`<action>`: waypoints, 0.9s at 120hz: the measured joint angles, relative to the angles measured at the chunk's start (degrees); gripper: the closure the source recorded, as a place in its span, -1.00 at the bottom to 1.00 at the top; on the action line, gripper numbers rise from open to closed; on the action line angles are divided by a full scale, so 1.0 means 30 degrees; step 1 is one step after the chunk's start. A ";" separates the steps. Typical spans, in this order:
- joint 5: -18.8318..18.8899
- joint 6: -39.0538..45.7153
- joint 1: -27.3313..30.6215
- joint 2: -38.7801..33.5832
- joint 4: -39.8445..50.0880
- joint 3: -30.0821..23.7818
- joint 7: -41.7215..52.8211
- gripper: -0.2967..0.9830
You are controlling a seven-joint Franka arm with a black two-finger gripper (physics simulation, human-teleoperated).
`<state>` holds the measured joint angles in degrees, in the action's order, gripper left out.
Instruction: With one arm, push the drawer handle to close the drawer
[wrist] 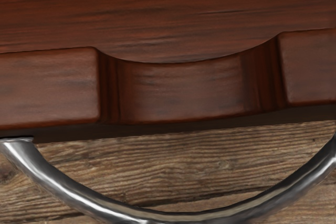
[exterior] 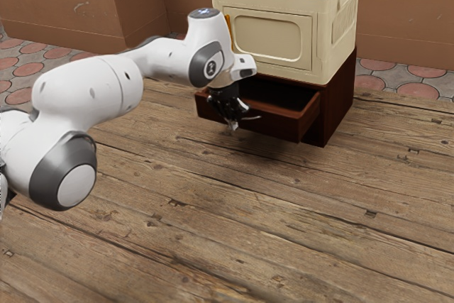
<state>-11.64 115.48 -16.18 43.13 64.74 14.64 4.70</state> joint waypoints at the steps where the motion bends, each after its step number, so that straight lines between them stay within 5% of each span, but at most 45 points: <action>1: -0.0002 -0.0005 0.0040 0.0034 -0.0068 -0.0036 0.0015 0.69; 49: 0.0056 0.0036 0.1062 0.2798 -0.4603 -0.0969 0.0490 0.69; 108: 0.0247 0.1161 0.1408 0.4443 -0.6706 -0.1429 0.0809 0.69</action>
<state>-10.90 118.97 -11.96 56.46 44.62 10.35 7.13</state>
